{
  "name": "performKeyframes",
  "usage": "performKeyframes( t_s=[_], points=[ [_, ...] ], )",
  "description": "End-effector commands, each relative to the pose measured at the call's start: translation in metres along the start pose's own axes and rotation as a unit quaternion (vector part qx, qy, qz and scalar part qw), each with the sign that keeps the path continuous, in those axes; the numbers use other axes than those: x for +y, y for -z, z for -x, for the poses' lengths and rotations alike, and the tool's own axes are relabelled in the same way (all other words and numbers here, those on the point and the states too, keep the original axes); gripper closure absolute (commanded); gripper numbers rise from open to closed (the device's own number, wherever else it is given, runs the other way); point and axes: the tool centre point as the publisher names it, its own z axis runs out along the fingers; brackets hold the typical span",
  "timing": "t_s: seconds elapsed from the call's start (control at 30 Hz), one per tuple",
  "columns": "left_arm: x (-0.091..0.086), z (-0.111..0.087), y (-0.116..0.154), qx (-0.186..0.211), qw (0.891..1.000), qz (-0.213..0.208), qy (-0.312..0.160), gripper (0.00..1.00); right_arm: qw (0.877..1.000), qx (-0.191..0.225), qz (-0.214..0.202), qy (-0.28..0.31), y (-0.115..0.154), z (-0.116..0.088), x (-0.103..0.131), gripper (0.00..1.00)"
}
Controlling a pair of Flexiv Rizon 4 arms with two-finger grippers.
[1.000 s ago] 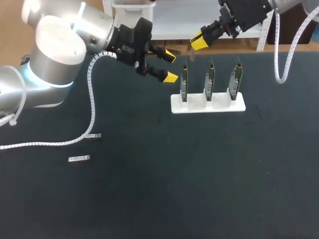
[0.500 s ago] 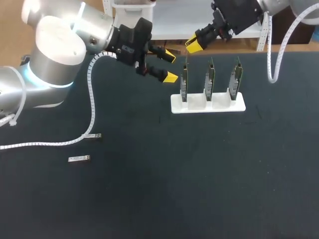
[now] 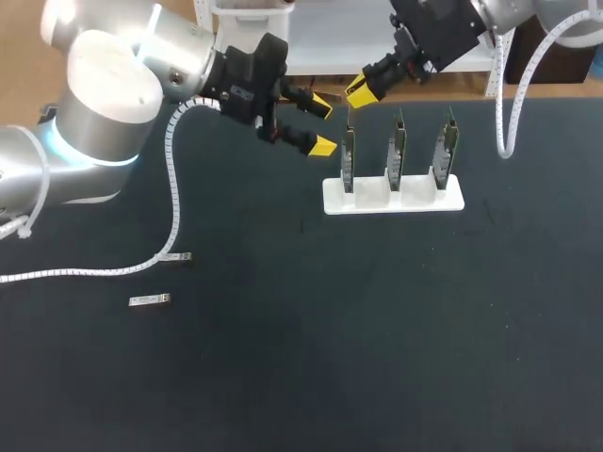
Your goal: Pick up the optical module with the left hand, and insert it into the network port with the right hand.
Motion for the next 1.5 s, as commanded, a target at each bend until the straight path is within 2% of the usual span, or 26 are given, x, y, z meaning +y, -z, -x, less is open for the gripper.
performKeyframes(
  t_s=[0.03,1.5],
  points=[
    [0.0011,0.0008,-0.0005,0.002,1.0,-0.001,0.001,0.0,1.0,0.002,0.008,-0.002,-0.0005,0.0001,-0.0075,1.0],
    [0.0011,0.0008,-0.0005,0.002,1.0,-0.001,0.001,0.0,1.0,0.008,0.006,0.009,-0.0026,-0.002,-0.0024,1.0]
  ],
)
